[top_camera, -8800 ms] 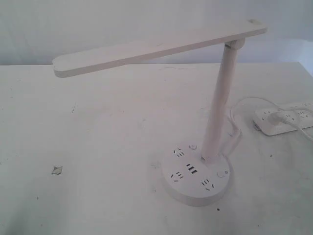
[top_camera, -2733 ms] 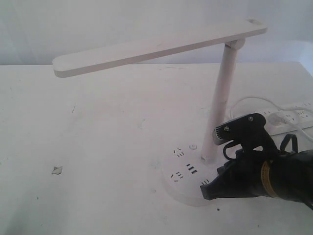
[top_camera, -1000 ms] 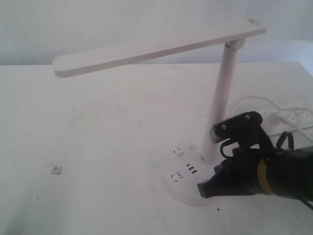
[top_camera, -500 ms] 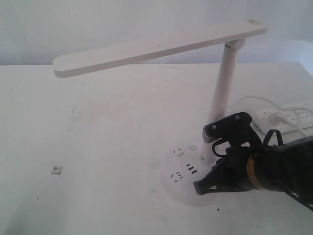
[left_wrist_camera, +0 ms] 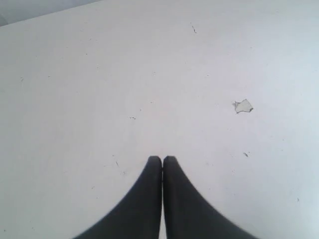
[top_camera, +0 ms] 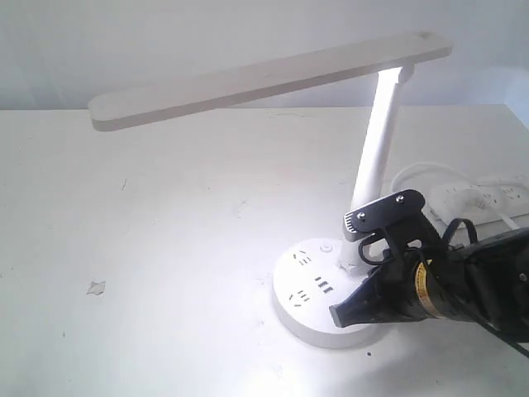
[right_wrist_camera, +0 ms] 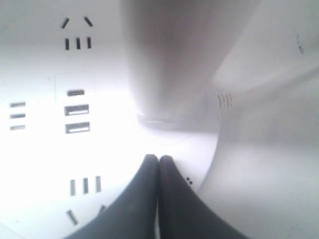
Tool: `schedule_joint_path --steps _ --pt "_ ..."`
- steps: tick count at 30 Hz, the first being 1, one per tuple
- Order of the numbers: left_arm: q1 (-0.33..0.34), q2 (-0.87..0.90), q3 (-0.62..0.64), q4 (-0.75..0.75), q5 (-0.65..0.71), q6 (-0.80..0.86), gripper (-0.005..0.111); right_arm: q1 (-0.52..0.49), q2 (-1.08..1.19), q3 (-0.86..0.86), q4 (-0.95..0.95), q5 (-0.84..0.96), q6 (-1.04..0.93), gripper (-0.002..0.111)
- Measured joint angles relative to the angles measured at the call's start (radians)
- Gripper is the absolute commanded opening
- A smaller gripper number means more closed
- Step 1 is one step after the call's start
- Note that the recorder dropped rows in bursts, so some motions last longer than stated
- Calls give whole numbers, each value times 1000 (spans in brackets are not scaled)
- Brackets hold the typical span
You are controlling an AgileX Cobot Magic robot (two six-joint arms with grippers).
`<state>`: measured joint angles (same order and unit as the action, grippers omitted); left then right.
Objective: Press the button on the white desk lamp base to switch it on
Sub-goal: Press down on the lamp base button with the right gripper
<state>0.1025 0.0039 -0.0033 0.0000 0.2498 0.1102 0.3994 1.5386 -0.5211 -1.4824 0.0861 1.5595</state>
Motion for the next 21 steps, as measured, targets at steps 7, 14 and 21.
schedule_joint_path --steps 7,14,21 --pt "0 0 0 0 0 0 0 2 23 -11 -4 0 0 0" --pt "0 0 0 0 0 0 0 2 18 -15 -4 -6 0 0" --pt "0 0 0 0 0 0 0 2 -114 -5 -2 -58 0 0"
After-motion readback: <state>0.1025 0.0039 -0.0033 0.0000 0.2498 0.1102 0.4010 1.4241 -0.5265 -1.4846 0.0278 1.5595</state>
